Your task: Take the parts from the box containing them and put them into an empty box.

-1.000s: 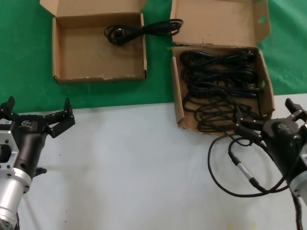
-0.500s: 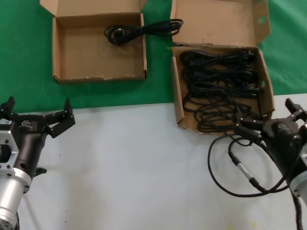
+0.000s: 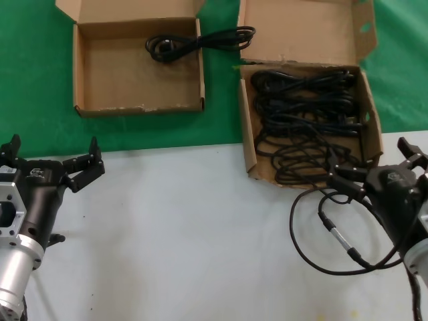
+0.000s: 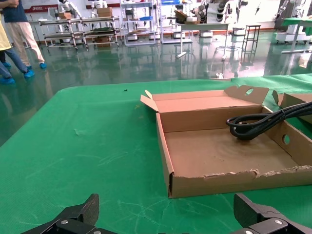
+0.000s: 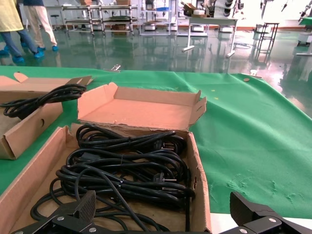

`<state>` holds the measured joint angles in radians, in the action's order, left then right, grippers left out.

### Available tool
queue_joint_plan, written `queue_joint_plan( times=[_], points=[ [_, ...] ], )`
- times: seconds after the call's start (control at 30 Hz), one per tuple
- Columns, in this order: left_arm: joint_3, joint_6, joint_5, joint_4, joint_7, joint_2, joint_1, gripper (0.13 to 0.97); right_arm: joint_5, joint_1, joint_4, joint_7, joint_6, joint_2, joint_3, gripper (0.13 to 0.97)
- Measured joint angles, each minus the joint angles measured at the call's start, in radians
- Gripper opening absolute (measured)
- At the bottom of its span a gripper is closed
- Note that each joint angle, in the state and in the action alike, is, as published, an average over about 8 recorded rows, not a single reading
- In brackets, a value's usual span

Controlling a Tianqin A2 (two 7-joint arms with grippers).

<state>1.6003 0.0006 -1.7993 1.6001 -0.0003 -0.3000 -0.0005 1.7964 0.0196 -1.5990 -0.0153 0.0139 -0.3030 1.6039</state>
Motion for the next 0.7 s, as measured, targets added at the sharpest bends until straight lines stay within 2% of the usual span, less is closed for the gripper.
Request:
queue_joint_plan(
  times=[0.7],
  points=[
    [0.000, 0.000, 0.000, 0.000, 0.000, 0.000, 0.000, 0.966, 0.000, 0.000, 0.000, 0.000, 0.000, 0.000, 0.000, 0.966]
  ],
)
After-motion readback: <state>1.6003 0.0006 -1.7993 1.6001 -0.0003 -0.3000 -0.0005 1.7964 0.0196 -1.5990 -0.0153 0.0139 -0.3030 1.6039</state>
